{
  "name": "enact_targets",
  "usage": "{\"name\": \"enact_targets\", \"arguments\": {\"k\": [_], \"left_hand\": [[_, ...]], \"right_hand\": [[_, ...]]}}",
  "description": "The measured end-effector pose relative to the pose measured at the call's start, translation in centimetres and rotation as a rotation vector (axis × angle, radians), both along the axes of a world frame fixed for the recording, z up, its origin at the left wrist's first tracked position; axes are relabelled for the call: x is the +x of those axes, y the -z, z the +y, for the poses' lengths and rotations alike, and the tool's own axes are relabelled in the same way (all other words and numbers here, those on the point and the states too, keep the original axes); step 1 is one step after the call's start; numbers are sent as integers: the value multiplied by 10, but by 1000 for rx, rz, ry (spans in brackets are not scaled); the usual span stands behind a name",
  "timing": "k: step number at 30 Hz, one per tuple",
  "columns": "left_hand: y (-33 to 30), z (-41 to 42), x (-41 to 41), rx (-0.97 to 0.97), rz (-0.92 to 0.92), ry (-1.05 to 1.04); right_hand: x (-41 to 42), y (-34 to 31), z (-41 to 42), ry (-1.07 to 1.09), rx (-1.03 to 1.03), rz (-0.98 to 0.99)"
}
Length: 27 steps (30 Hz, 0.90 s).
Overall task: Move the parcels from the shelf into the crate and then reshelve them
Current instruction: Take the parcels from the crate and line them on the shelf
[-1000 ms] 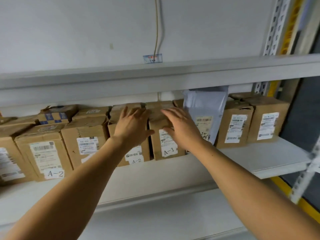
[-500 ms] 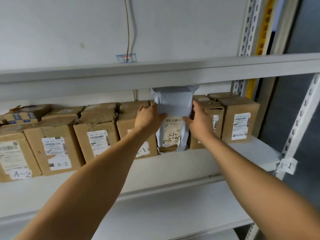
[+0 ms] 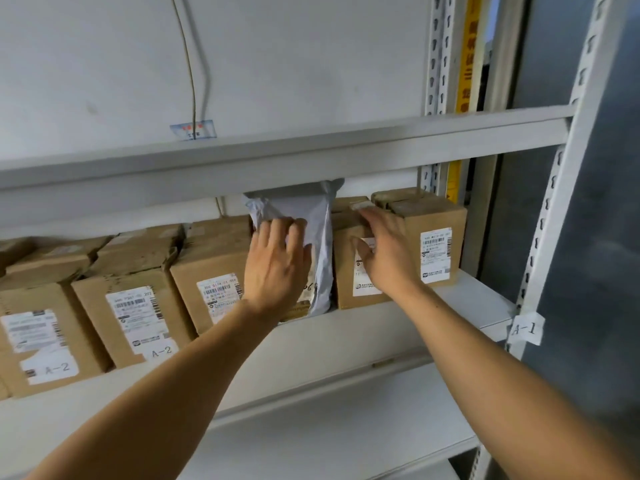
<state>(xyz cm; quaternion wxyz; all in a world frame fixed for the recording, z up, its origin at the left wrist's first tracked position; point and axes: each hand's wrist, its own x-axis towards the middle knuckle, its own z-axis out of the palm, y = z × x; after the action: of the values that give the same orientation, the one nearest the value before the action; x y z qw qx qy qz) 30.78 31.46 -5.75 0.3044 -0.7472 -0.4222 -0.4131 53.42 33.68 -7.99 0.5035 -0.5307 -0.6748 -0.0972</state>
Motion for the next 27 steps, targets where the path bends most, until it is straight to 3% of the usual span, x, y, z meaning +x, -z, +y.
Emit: {"name": "enact_targets", "arguments": {"k": [3, 7, 13, 15, 18, 22, 27], "left_hand": [[4, 17, 39, -18, 230, 102], [-5, 43, 84, -100, 451, -41], [-4, 56, 113, -153, 382, -115], [0, 57, 112, -166, 368, -107], [0, 57, 111, -154, 362, -124], [-1, 58, 113, -171, 349, -133], [0, 60, 111, -174, 333, -113]], "right_hand": [[40, 4, 4, 96, -62, 31], [76, 6, 14, 111, -192, -148], [93, 10, 24, 151, -104, -310], [102, 11, 22, 135, -70, -168], [126, 6, 18, 168, -95, 273], [156, -13, 25, 187, -124, 672], [173, -15, 41, 81, -230, 918]]}}
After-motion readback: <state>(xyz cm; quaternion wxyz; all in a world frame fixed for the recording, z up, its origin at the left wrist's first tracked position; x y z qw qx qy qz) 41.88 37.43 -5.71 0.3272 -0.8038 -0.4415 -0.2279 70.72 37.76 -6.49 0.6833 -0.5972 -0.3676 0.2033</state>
